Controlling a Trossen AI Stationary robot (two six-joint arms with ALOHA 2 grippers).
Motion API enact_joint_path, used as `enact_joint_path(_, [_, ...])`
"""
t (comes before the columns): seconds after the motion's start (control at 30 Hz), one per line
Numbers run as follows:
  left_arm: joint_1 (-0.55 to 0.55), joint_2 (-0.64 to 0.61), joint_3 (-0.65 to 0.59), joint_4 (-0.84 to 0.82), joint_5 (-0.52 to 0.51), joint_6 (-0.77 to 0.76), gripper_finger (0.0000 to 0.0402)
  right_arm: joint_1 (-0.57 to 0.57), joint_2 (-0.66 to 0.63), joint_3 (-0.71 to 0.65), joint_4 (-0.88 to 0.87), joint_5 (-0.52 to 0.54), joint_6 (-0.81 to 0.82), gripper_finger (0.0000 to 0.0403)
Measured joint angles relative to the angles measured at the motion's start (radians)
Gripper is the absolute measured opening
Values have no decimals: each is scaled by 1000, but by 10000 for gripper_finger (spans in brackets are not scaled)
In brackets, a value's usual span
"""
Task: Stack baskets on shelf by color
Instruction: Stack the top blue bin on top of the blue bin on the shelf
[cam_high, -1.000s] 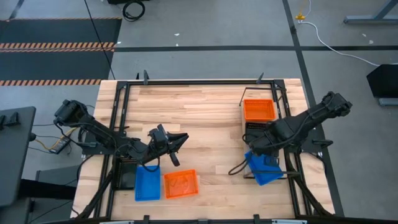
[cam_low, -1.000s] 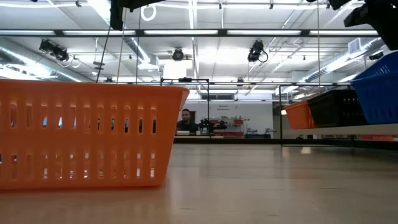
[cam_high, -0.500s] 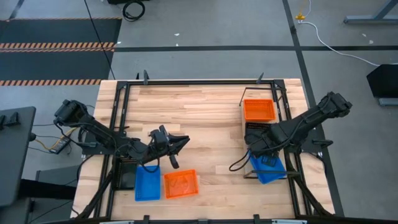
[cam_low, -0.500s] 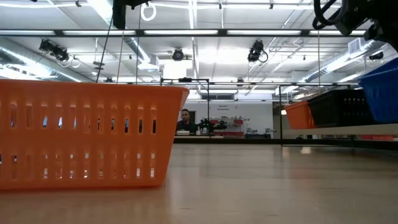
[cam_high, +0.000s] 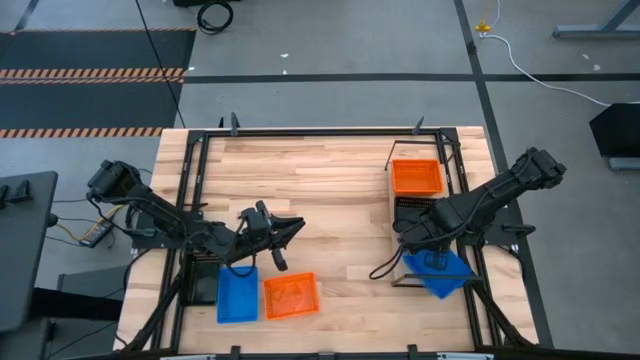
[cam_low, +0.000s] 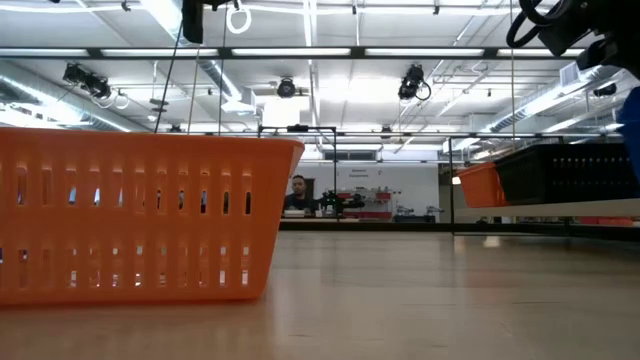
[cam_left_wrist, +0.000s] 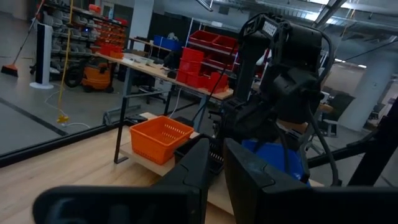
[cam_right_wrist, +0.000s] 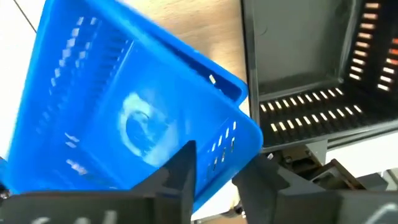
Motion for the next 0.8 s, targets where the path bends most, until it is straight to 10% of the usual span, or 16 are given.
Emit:
enact_joint_path(0.27, [0,0,0,0,0,0,52,0,0,0,5,-3,-34,13])
enact_joint_path(0.8, [1,0,0,-1,-3,0,52,0,0,0,96,-32,-185,19])
